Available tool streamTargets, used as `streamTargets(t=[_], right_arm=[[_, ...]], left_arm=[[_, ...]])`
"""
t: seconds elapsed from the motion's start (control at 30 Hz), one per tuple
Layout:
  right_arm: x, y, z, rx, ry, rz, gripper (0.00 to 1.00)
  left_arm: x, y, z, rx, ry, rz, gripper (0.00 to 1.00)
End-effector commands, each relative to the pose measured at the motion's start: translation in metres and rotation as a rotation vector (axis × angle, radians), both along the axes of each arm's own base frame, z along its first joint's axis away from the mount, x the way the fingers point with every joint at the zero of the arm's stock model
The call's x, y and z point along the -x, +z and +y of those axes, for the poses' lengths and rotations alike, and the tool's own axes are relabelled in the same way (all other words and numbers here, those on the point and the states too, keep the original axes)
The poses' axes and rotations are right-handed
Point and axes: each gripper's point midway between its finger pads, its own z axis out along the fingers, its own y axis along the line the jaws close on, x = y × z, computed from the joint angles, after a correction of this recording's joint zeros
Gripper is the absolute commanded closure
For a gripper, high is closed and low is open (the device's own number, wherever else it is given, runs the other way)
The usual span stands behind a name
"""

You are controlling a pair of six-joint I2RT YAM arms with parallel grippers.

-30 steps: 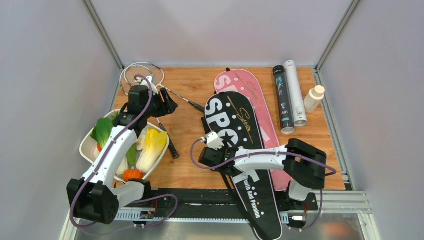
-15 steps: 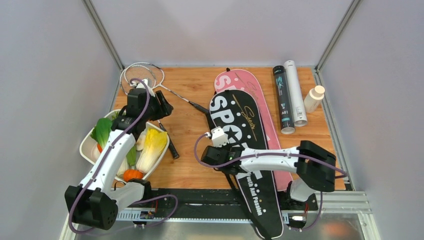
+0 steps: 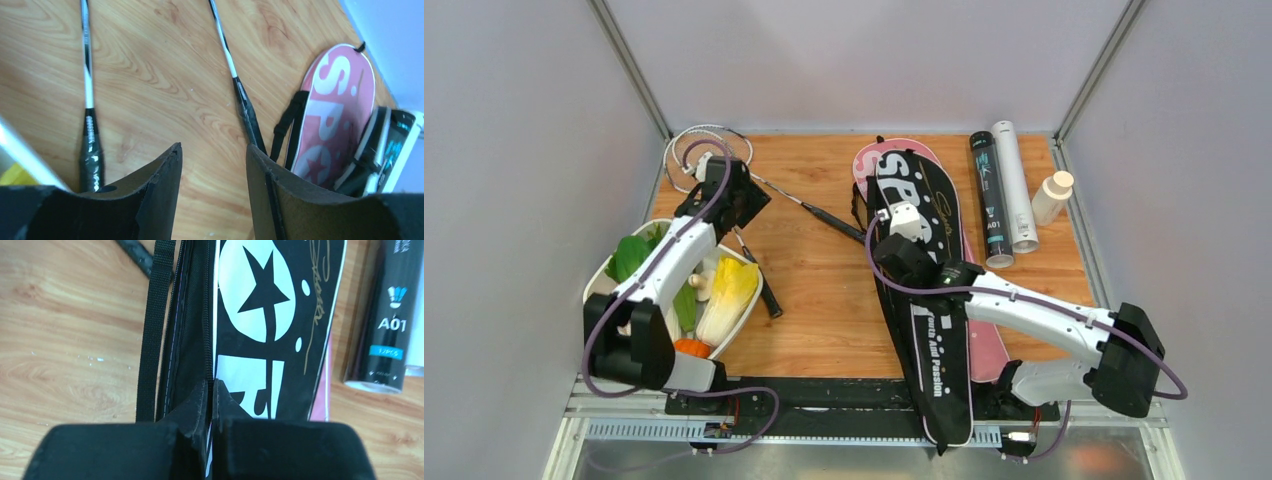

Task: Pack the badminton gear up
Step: Open the racket bag at the center of the board.

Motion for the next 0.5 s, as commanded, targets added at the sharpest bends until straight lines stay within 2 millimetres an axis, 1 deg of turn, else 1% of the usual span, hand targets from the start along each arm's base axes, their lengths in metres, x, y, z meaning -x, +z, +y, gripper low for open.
streamTargets(t=[0.0, 0.03, 0.07, 0.1, 0.13, 0.17, 0.2, 0.23, 0.27, 0.3, 0.33, 0.37, 0.4, 0.47], right_arm=[[-0.023, 0.047, 0.000, -0.091, 0.036, -0.090, 1.00], [-0.026, 0.049, -0.004, -0.097, 0.036, -0.090, 1.00], [-0.029, 0.051, -0.007, -0.101, 0.036, -0.091, 1.00], [-0.031, 0.053, -0.010, -0.108, 0.036, -0.094, 1.00], [-0.033, 0.056, -0.011, -0.119, 0.042, -0.096, 1.00], [-0.034, 0.059, -0.012, -0.127, 0.045, -0.099, 1.00], [-0.034, 0.062, -0.012, -0.137, 0.050, -0.102, 1.00], [-0.034, 0.064, -0.011, -0.147, 0.057, -0.106, 1.00], [-0.034, 0.065, -0.010, -0.155, 0.064, -0.107, 1.00], [-0.034, 0.066, -0.009, -0.162, 0.071, -0.109, 1.00], [-0.033, 0.065, -0.010, -0.163, 0.073, -0.108, 1.00], [-0.033, 0.066, -0.009, -0.167, 0.076, -0.111, 1.00], [-0.032, 0.066, -0.009, -0.175, 0.078, -0.114, 1.00], [-0.031, 0.069, -0.008, -0.192, 0.086, -0.118, 1.00]], left_arm=[[-0.034, 0.003, -0.021, 0.094, 0.113, -0.020, 0.43], [-0.042, -0.004, -0.030, 0.095, 0.129, -0.007, 0.43], [-0.045, -0.008, -0.035, 0.099, 0.136, 0.004, 0.42], [-0.052, -0.019, -0.045, 0.122, 0.144, 0.031, 0.42], [-0.056, -0.023, -0.052, 0.141, 0.141, 0.041, 0.42], [-0.062, -0.032, -0.062, 0.156, 0.146, 0.060, 0.42], [-0.065, -0.036, -0.065, 0.151, 0.154, 0.065, 0.41], [-0.071, -0.043, -0.076, 0.146, 0.149, 0.078, 0.41], [-0.074, -0.047, -0.080, 0.135, 0.151, 0.082, 0.40], [-0.078, -0.057, -0.089, 0.125, 0.142, 0.103, 0.39], [-0.079, -0.062, -0.093, 0.135, 0.140, 0.119, 0.38], [-0.081, -0.072, -0.099, 0.131, 0.134, 0.149, 0.38], [-0.081, -0.077, -0.102, 0.137, 0.133, 0.162, 0.38], [-0.082, -0.094, -0.102, 0.111, 0.156, 0.193, 0.37]])
